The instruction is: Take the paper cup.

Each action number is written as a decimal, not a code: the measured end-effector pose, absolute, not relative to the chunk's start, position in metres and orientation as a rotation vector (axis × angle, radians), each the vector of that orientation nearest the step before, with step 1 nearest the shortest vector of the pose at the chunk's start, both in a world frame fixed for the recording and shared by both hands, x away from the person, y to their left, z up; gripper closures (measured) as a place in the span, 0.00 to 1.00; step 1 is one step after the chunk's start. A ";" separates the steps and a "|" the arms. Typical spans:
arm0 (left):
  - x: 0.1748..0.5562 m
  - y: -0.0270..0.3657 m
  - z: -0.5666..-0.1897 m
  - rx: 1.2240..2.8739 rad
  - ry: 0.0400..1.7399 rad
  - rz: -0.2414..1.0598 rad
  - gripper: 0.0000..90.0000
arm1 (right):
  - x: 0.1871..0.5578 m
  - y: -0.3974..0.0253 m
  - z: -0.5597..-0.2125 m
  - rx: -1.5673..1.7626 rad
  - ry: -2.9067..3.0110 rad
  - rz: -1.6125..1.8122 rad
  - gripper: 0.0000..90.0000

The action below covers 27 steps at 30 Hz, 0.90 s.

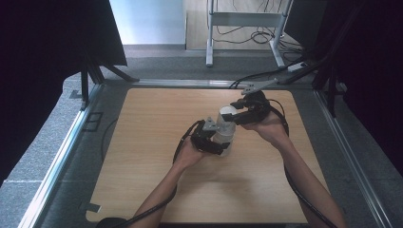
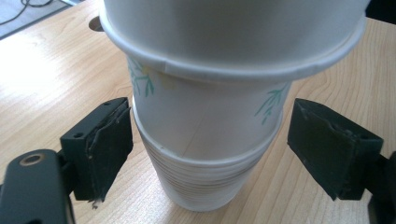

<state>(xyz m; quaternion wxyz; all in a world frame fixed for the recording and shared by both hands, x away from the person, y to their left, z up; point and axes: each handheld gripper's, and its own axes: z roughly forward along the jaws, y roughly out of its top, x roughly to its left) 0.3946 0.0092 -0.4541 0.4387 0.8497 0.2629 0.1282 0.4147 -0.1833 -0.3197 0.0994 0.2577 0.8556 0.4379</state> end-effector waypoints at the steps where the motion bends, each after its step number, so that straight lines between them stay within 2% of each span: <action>1: 0.394 0.010 -0.453 2.112 0.648 0.315 0.16 | 0.415 -0.183 -0.320 0.762 2.530 1.295 0.41; 11: 0.390 0.015 -0.446 2.108 0.635 0.354 0.12 | 0.410 -0.187 -0.304 0.752 2.513 1.300 0.41; 15: 0.389 0.019 -0.443 2.106 0.634 0.351 0.07 | 0.408 -0.188 -0.297 0.743 2.507 1.307 0.41; 27: 0.377 0.029 -0.436 2.103 0.608 0.324 0.00 | 0.395 -0.192 -0.277 0.709 2.496 1.324 0.41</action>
